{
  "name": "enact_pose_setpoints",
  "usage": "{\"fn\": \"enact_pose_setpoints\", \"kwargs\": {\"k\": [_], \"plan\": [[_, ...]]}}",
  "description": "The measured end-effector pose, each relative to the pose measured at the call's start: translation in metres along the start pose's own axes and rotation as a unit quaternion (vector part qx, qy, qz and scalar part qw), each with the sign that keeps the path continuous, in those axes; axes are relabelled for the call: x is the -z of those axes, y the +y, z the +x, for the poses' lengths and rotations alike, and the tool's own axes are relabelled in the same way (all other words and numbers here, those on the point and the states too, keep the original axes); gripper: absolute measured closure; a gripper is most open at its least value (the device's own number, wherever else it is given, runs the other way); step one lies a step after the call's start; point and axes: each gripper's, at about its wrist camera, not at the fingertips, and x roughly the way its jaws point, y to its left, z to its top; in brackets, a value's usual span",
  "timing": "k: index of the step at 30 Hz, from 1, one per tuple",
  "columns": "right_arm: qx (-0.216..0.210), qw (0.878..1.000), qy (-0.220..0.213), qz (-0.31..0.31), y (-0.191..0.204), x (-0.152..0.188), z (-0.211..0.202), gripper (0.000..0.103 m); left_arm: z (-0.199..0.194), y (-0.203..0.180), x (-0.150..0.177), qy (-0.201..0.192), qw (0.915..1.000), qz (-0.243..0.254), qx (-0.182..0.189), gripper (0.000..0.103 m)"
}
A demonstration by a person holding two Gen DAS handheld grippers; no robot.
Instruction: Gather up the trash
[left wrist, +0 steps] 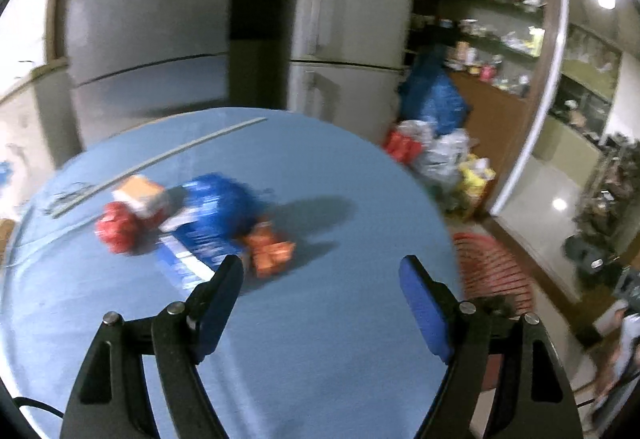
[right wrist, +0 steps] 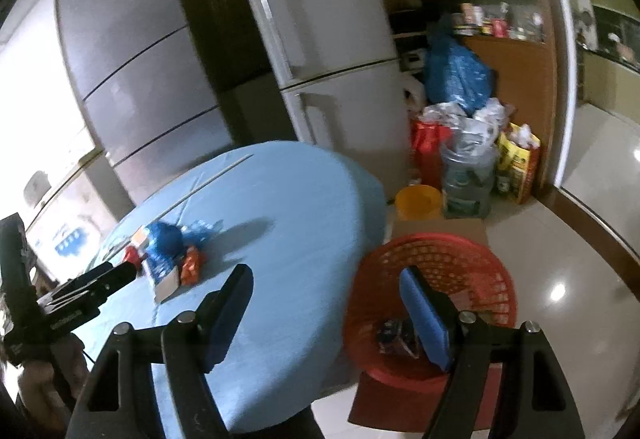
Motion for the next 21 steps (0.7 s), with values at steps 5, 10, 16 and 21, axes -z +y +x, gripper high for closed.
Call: {"fn": "enact_pose_setpoints", "kwargs": {"k": [5,10,16,21], "plan": [[-0.017,1.000,0.011,-0.023,0.025,0.007,0.004,0.022,-0.005,0.040,0.014,0.013,0.9983,-0.037,-0.042,0.022],[-0.022,0.998,0.013,-0.053,0.044,0.007,0.002,0.022,-0.012,0.055,0.019,0.005,0.9951,-0.069,-0.071,0.022],[-0.025,0.998,0.008,-0.052,0.045,0.004,-0.001,0.022,-0.017,0.055,0.009,-0.012,0.9943,-0.073,-0.076,0.022],[-0.035,0.998,0.015,-0.059,0.054,0.007,0.004,0.022,-0.023,0.059,0.014,-0.014,0.9935,-0.076,-0.084,0.022]]}}
